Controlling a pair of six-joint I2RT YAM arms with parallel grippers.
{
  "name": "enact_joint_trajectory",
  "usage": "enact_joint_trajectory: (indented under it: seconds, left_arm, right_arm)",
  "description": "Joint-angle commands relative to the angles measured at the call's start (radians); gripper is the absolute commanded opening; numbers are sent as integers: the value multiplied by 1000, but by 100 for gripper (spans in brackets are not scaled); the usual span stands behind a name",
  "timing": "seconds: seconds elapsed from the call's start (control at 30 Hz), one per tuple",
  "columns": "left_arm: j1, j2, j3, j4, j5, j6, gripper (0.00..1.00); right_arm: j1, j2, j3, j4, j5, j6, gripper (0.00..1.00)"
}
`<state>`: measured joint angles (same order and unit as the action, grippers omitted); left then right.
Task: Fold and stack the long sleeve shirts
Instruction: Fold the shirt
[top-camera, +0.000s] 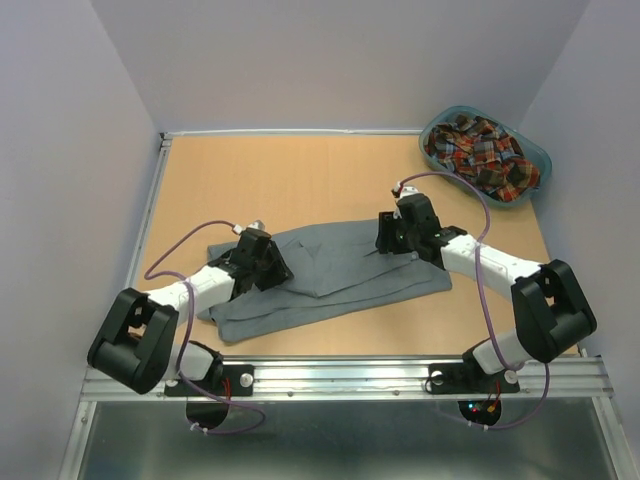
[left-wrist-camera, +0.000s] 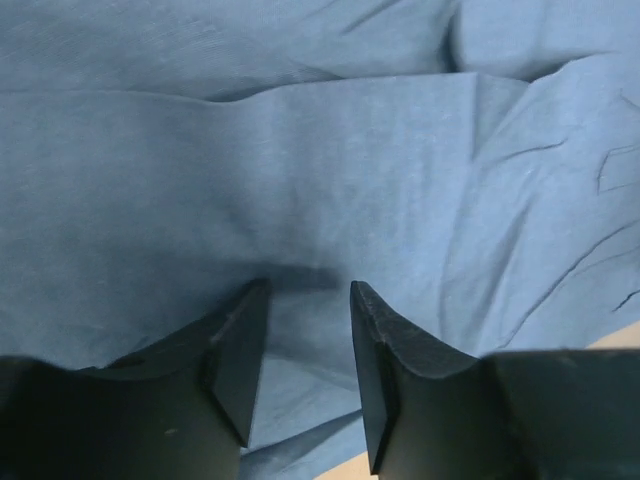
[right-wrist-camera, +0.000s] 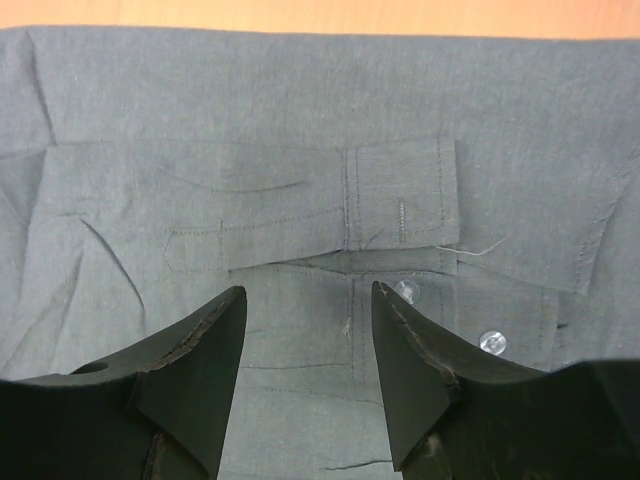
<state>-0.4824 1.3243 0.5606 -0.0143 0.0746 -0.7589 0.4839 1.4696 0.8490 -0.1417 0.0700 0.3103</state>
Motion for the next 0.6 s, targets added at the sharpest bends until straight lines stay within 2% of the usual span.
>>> enact_joint_trajectory:
  seconds: [0.0,0.2,0.27,0.37,0.47,0.57]
  left_arm:
    - [-1,-85,-111,-9,-13,-60,48]
    - [2,-253,-146,-98,-67,-114,46]
    - [4,-298,-113,-157,-137,-115,46]
    - [10,-345,-47,-208,-212,-108,52]
    - [36,-358,-4,-214,-288,-112,52]
    - [143,-298,4,-179,-300,-114,57]
  right_arm:
    - [-2,-23,-27,53,-30,18,58]
    - [-2,-28,-13,53,-27,22,58]
    - [-2,-19,-4,53,-38,36,58]
    - [-5,-12,-1,68,-44,59,58]
    - [-17,-3,8,93,-62,76,57]
    - [-30,35,27,111,-97,75,57]
